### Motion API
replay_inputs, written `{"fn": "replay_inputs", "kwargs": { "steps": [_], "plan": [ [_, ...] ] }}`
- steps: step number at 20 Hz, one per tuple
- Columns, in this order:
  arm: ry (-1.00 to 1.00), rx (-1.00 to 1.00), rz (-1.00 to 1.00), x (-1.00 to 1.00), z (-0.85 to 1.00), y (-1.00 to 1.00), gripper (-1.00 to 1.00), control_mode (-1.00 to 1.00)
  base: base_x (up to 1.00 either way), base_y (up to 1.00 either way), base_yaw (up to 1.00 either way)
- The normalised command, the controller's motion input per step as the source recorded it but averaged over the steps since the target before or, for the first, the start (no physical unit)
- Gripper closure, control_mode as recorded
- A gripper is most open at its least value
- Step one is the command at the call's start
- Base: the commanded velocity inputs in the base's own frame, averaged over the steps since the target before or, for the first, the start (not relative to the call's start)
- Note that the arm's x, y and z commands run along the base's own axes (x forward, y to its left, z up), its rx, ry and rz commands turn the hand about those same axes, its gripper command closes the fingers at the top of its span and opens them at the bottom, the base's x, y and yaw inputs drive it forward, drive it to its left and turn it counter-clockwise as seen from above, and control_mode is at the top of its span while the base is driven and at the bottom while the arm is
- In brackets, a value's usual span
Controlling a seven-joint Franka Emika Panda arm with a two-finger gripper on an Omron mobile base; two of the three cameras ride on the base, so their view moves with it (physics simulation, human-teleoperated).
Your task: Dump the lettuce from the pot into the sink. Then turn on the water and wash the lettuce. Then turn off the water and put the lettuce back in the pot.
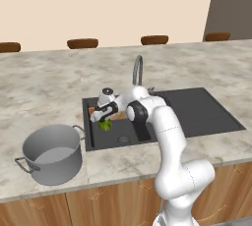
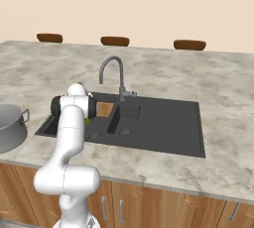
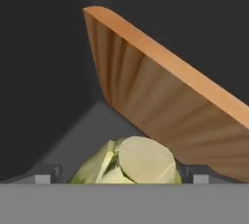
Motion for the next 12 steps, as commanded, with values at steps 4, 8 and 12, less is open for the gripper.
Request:
{"fn": "replay_inputs", "kwargs": {
  "steps": [4, 8, 12],
  "plan": [
    [-0.21, 0.00, -0.21, -0.94, 0.00, 0.17, 1.00, -1.00, 0.00, 0.00, 0.00],
    [-0.36, 0.00, -0.19, -1.00, 0.06, 0.13, 1.00, -1.00, 0.00, 0.00, 0.00],
    [-0.29, 0.00, -0.09, -0.97, 0.59, 0.00, 1.00, -1.00, 0.00, 0.00, 0.00]
  ]
}}
